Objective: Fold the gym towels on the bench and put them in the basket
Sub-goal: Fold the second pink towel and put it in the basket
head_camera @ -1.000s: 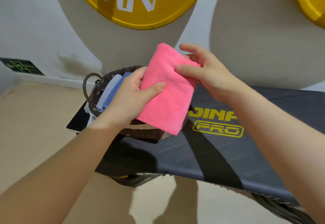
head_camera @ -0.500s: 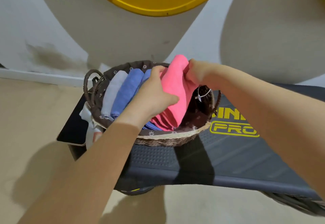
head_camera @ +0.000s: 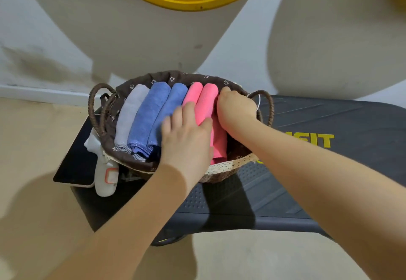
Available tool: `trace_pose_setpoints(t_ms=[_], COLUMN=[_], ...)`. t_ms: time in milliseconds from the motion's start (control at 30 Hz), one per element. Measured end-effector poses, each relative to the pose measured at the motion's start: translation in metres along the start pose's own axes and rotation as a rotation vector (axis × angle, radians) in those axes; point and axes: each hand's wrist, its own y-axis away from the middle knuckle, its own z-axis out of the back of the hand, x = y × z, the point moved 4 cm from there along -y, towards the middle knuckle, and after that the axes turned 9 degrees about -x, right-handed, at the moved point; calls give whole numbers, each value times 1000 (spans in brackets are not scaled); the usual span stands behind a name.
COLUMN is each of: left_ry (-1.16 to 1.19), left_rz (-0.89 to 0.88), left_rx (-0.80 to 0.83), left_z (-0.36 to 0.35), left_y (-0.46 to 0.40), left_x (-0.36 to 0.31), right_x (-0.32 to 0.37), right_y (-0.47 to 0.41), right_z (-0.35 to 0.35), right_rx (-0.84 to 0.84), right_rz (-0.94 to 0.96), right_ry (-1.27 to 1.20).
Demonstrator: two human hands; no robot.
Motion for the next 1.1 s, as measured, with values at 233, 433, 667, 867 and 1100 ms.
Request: trace_pose_setpoints(t_ms=[233,433,667,867,1100], left_ry=[145,217,470,468,246], left_rz=[48,115,126,161,202], left_rx=[255,290,192,246,19], left_z=[-6,-12,8,5,13], left_y=[-5,-1,10,7,-14], left_x=[15,19,28,36,69], right_x=[-3,6,18,18,25], right_y=[48,51,51,43,38], right_z=[4,-15,-31,-30,-11], right_rx=[385,567,552,571,164], right_rz=[-225,-519,-404,-176,-315], right_ry=[-790,-1068,-972,-634,-1039])
